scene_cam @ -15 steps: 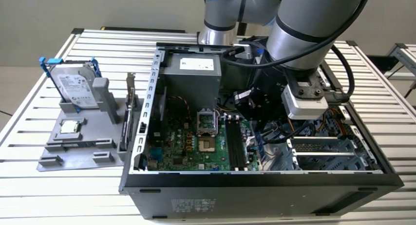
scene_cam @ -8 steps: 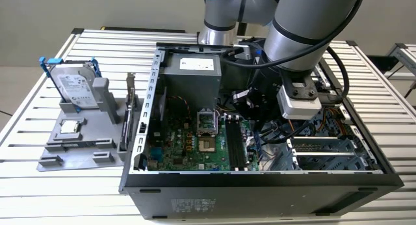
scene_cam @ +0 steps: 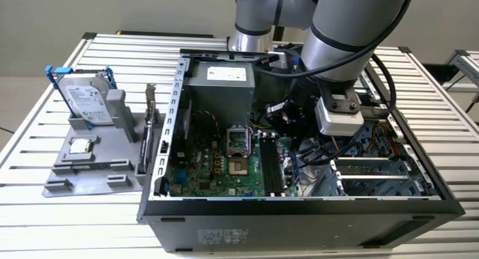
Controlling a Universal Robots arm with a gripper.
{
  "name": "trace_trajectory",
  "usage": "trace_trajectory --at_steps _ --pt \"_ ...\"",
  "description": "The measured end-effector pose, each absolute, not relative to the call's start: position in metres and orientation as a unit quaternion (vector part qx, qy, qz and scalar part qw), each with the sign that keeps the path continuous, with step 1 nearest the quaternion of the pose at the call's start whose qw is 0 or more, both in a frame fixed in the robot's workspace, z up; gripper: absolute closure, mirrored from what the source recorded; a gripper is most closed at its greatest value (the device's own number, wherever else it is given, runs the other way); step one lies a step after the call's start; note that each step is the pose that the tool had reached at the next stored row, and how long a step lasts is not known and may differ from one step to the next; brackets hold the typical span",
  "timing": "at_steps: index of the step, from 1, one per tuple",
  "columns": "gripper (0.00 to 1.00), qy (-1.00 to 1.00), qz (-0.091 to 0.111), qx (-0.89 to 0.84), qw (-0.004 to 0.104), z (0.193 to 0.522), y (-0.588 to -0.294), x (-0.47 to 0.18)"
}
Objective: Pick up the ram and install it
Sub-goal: 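Insert the ram into the slot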
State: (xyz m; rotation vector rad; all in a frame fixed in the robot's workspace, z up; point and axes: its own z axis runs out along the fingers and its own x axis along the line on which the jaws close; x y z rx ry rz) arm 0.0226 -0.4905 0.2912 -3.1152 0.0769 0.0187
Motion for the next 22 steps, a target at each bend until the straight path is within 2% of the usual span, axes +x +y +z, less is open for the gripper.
trace_trajectory --at_steps 22 --pt "1.0 0.019 0.006 -1.0 0.012 0.276 -0.481 0.02"
